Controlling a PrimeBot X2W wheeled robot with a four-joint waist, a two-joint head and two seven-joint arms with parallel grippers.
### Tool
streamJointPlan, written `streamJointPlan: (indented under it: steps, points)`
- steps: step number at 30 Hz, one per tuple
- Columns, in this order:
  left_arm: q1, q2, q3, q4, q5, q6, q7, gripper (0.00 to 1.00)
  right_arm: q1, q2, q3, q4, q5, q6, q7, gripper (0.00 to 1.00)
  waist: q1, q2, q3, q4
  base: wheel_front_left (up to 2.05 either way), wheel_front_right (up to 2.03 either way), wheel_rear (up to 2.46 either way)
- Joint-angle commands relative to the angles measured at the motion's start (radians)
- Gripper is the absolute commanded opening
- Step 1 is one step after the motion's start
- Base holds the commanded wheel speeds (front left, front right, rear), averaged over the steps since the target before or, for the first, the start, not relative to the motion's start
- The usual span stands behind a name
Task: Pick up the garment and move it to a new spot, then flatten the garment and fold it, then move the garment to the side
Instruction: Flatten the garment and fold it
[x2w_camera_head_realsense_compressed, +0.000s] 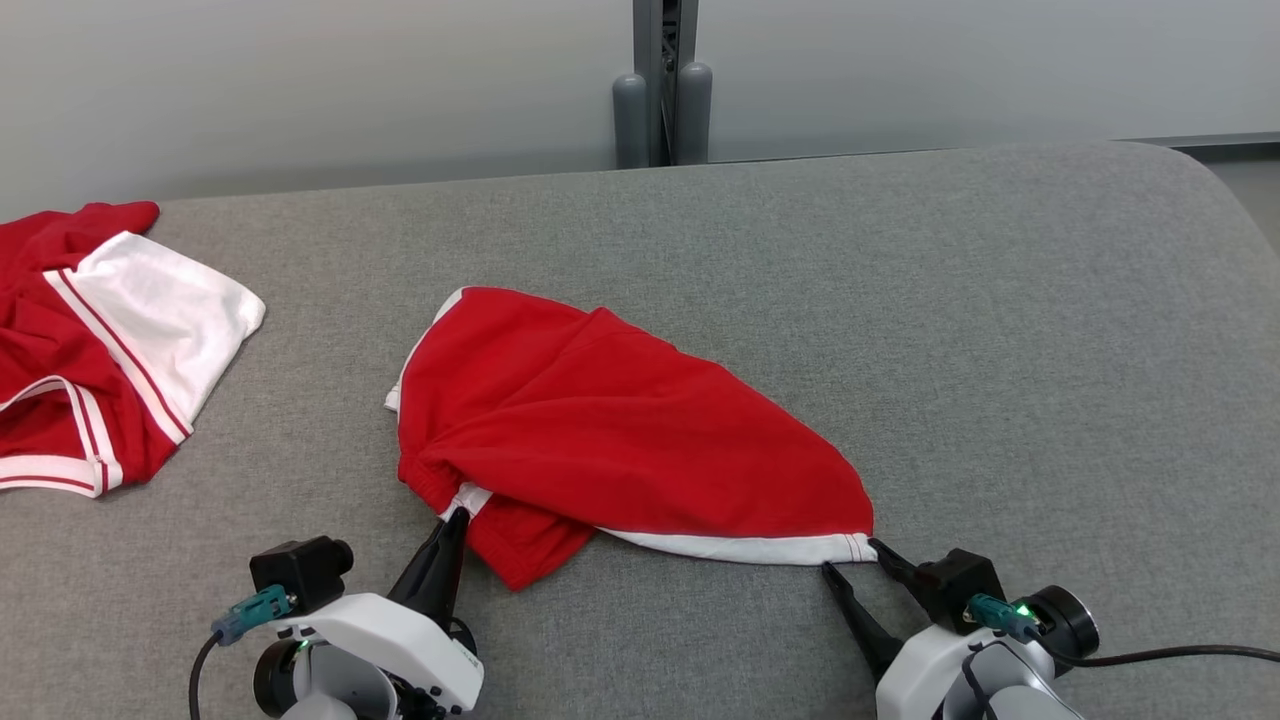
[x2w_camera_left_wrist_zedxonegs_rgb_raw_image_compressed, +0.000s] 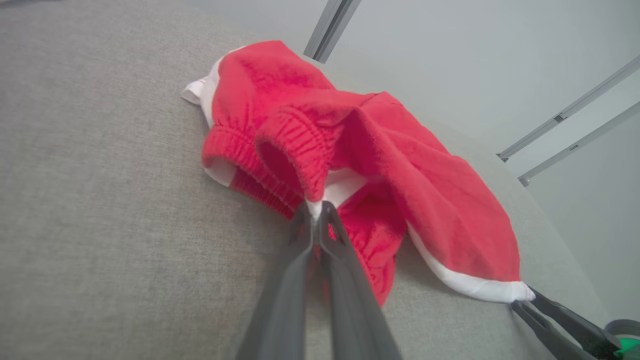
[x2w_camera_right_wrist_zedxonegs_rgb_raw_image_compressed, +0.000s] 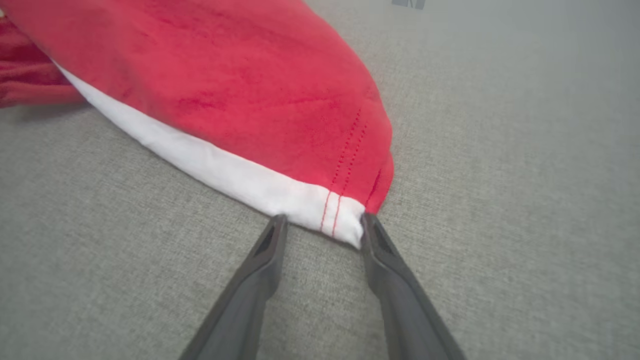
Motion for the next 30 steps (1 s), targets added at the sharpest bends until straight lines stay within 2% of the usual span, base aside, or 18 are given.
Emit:
streamJointPlan:
  steps: [1, 4, 5, 6, 9, 11, 13, 23, 30]
  points:
    - [-0.001, 0.007, 0.001, -0.004, 0.005, 0.008, -0.001, 0.00, -0.013, -0.003, 0.006, 0.011, 0.008, 0.000, -0.010, 0.73, 0.0000, 0.0000, 0.002, 0.001, 0.00, 0.00, 0.00]
    - [-0.001, 0.010, 0.000, -0.009, 0.004, 0.010, -0.001, 0.00, -0.037, -0.002, 0.027, 0.038, 0.021, 0.000, -0.017, 0.62, 0.0000, 0.0000, 0.008, 0.001, 0.00, 0.00, 0.00]
    - [-0.002, 0.011, 0.000, -0.010, 0.005, 0.010, -0.001, 0.00, -0.043, -0.001, 0.034, 0.047, 0.027, 0.000, -0.019, 0.52, 0.0000, 0.0000, 0.010, 0.001, 0.00, 0.00, 0.00]
    - [-0.002, 0.012, 0.000, -0.012, 0.005, 0.011, -0.001, 0.00, -0.050, 0.000, 0.041, 0.054, 0.032, 0.000, -0.020, 0.48, 0.0000, 0.0000, 0.012, 0.000, 0.00, 0.00, 0.00]
    - [-0.004, 0.015, 0.000, -0.016, 0.004, 0.014, -0.001, 0.00, -0.072, 0.002, 0.063, 0.070, 0.045, 0.000, -0.024, 0.43, 0.0000, 0.0000, 0.017, 0.000, 0.00, 0.00, 0.00]
    - [-0.007, 0.017, -0.001, -0.017, 0.005, 0.015, -0.002, 0.00, -0.083, 0.002, 0.072, 0.077, 0.052, 0.000, -0.025, 0.28, 0.0000, 0.0000, 0.020, -0.001, 0.00, 0.00, 0.00]
    - [-0.010, 0.018, 0.000, -0.020, 0.004, 0.015, -0.005, 0.00, -0.093, 0.000, 0.078, 0.075, 0.058, 0.000, -0.026, 0.00, 0.0000, 0.0000, 0.022, -0.001, 0.00, 0.00, 0.00]
    - [-0.021, 0.049, -0.002, -0.059, -0.001, -0.005, -0.005, 0.00, -0.074, -0.047, 0.090, -0.063, 0.152, 0.000, -0.027, 0.00, 0.0000, 0.0000, 0.011, -0.013, 0.00, 0.00, 0.00]
    - [-0.033, 0.148, -0.005, -0.194, 0.006, -0.026, 0.068, 0.00, -0.103, -0.145, 0.127, -0.220, 0.297, 0.000, -0.018, 0.00, 0.0000, 0.0000, -0.018, -0.029, 0.00, 0.00, 0.00]
